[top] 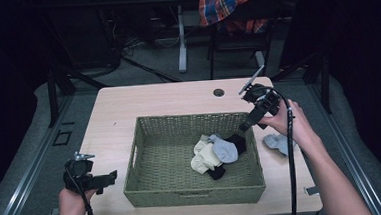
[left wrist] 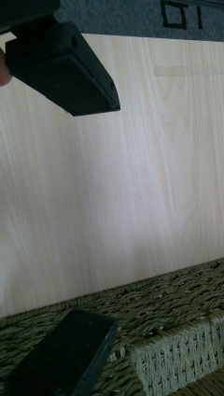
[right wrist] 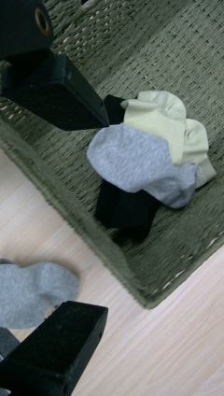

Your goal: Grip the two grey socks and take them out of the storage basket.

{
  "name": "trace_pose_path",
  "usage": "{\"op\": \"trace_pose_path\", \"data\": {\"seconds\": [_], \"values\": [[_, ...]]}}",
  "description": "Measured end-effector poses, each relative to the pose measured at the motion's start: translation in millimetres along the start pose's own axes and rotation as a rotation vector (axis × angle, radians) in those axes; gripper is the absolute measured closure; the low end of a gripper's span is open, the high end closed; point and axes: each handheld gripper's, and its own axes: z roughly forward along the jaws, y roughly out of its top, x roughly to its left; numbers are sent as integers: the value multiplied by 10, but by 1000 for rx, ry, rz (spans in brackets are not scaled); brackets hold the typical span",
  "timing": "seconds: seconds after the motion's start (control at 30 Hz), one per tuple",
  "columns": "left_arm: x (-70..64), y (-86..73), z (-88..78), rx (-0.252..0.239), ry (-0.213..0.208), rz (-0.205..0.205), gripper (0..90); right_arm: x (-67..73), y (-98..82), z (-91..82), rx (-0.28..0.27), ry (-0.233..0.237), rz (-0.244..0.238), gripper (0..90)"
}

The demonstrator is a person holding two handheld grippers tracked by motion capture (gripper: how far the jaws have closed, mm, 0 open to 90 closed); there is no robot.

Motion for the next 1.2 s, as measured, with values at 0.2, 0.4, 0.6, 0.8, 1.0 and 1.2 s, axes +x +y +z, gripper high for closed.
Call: {"op": "trace_pose_path", "data": {"seconds": [0.2, 0.4, 0.6, 0.8, 1.0, 1.2], "values": [[-4, 1, 0, 0, -2, 1, 8, 127, 210, 72, 40, 0, -41, 84], [-2, 2, 3, 2, -2, 2, 8, 231, 386, 144, 55, -2, -79, 88], [-2, 3, 7, 1, -3, 5, 8, 321, 530, 243, 76, 1, -115, 101], [1, 4, 3, 3, -4, 7, 8, 327, 585, 414, 70, 29, -100, 111], [2, 5, 5, 3, -4, 6, 8, 352, 560, 643, 69, 50, -90, 118], [1, 5, 5, 2, -3, 8, 8, 358, 516, 862, 58, 58, -66, 130]]}}
